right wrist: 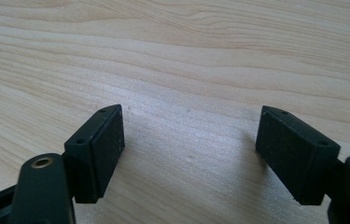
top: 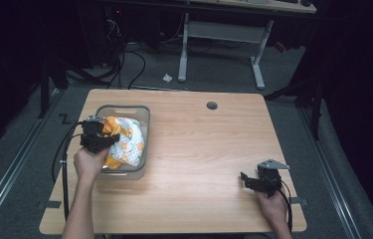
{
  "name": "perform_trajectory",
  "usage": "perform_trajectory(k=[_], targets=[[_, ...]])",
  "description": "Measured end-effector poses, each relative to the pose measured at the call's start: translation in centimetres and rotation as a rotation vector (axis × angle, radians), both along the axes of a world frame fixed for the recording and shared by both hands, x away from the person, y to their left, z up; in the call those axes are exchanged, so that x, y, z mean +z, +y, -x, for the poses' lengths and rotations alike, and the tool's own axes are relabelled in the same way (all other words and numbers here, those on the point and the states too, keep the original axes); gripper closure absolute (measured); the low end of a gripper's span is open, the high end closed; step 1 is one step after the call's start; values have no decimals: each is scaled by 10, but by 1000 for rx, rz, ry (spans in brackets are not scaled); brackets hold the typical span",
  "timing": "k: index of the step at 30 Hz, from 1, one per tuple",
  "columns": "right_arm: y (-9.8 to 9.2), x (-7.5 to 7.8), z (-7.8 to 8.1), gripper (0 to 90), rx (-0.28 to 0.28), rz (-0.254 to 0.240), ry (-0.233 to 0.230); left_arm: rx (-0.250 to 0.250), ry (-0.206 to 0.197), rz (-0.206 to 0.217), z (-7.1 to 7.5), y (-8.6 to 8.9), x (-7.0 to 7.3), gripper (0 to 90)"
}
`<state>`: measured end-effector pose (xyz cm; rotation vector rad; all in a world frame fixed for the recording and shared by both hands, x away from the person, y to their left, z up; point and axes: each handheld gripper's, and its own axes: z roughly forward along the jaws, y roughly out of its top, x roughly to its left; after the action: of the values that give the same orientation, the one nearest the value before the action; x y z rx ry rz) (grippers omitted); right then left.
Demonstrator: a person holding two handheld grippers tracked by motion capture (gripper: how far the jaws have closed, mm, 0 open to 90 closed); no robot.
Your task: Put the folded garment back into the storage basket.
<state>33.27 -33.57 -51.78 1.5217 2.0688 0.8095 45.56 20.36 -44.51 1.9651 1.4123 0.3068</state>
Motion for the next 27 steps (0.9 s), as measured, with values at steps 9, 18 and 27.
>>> perform_trajectory(k=[9,18,27], targets=[[0,0,0,238,0,0,0,54,8,-82,0,-5,0,535],[0,0,0,238,0,0,0,79,-57,-66,9,-6,12,422],[0,0,0,237,0,0,-1,43,-106,-36,20,-19,24,402]])
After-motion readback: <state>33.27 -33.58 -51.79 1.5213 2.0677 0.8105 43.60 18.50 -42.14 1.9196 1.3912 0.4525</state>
